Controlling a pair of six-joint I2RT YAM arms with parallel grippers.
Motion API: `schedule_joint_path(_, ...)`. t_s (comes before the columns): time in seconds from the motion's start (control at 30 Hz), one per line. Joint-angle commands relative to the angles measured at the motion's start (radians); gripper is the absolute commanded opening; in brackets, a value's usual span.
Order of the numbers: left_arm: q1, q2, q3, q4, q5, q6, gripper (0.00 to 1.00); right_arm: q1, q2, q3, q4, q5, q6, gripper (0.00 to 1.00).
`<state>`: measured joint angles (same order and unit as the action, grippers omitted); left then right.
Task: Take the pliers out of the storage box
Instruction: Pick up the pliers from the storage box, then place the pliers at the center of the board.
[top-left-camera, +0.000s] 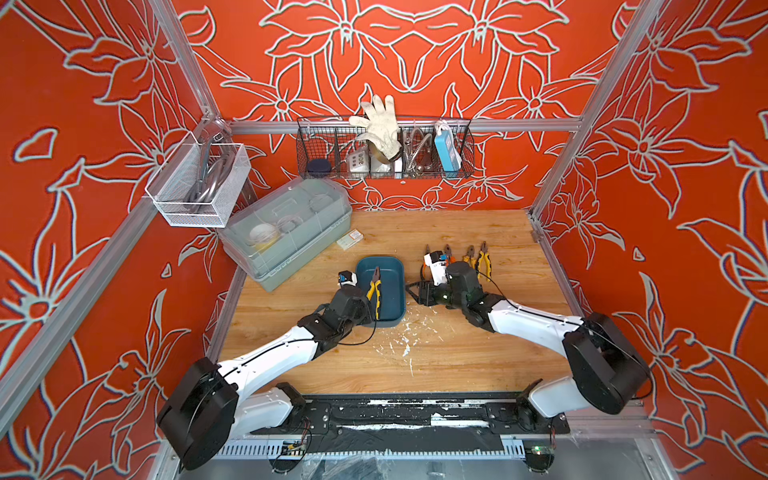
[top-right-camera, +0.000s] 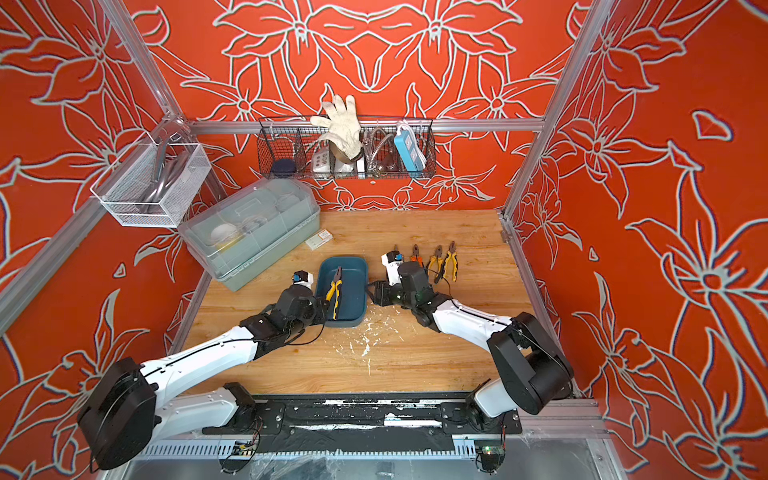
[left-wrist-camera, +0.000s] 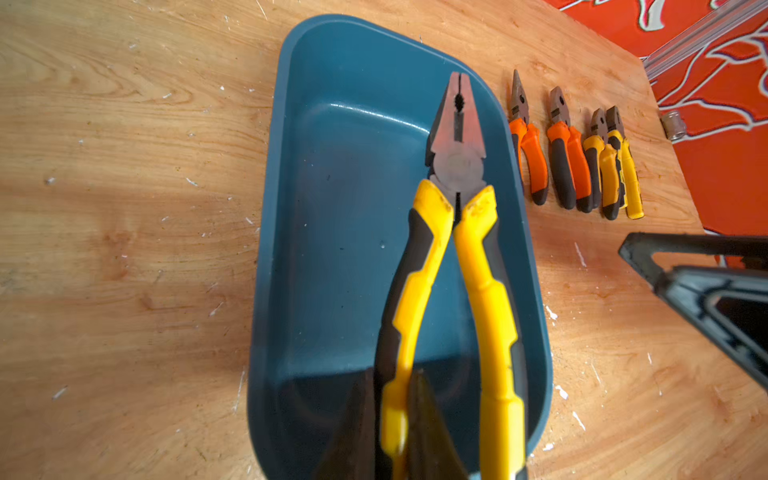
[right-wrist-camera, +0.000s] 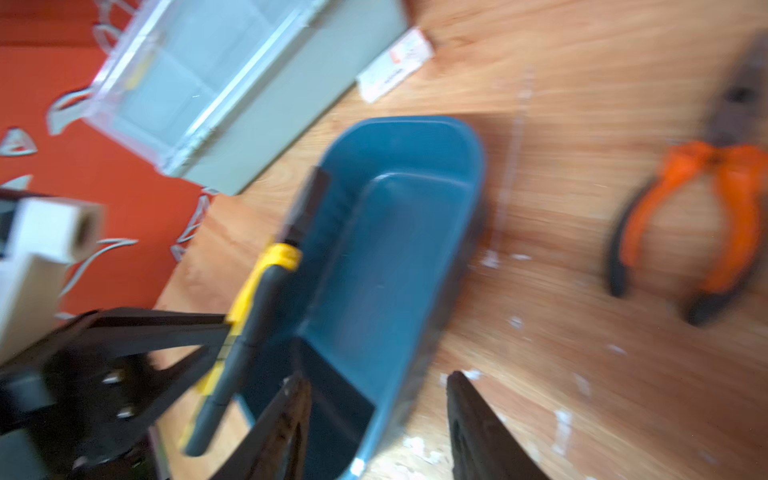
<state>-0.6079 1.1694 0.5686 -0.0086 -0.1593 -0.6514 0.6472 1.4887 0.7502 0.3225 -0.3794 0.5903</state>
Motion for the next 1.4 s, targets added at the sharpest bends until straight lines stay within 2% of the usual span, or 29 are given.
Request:
schedule_joint_path(0.0,0.002,0.016,0.027,0.104,0.014,-0.005,0.00,0.018,0.039,0.039,0.034,-0.082,-0.003,0.57)
schedule_joint_path(0.17,0.000,0.065,0.039,0.121,0.056,-0.027,0.00,0.025,0.098,0.067,0.083,-0.187,0.061,0.60)
schedule_joint_path(0.43,0.000,0.042,0.002,0.153,0.046,-0.050,0.00,0.033,0.238,0.141,0.132,-0.292,0.192,0.69)
schedule_joint_path(0.63,-0.001,0.036,-0.003,0.163,0.049,-0.054,0.00,0.053,0.364,0.232,0.195,-0.359,0.332,0.69)
schedule_joint_path(0.73,-0.003,0.030,-0.007,0.168,0.051,-0.057,0.00,0.061,0.403,0.257,0.225,-0.355,0.366,0.68)
schedule_joint_path(1.0,-0.005,0.002,-0.019,0.169,0.037,-0.055,0.00,0.068,0.445,0.293,0.245,-0.360,0.388,0.58)
schedule_joint_path(1.1,-0.004,-0.004,-0.021,0.170,0.036,-0.050,0.00,0.069,0.452,0.299,0.245,-0.364,0.388,0.51)
schedule_joint_path(1.2,-0.005,-0.006,-0.022,0.168,0.035,-0.048,0.00,0.069,0.458,0.302,0.246,-0.369,0.385,0.38)
schedule_joint_path(1.37,-0.004,-0.009,-0.021,0.168,0.037,-0.044,0.00,0.071,0.462,0.302,0.244,-0.375,0.376,0.11)
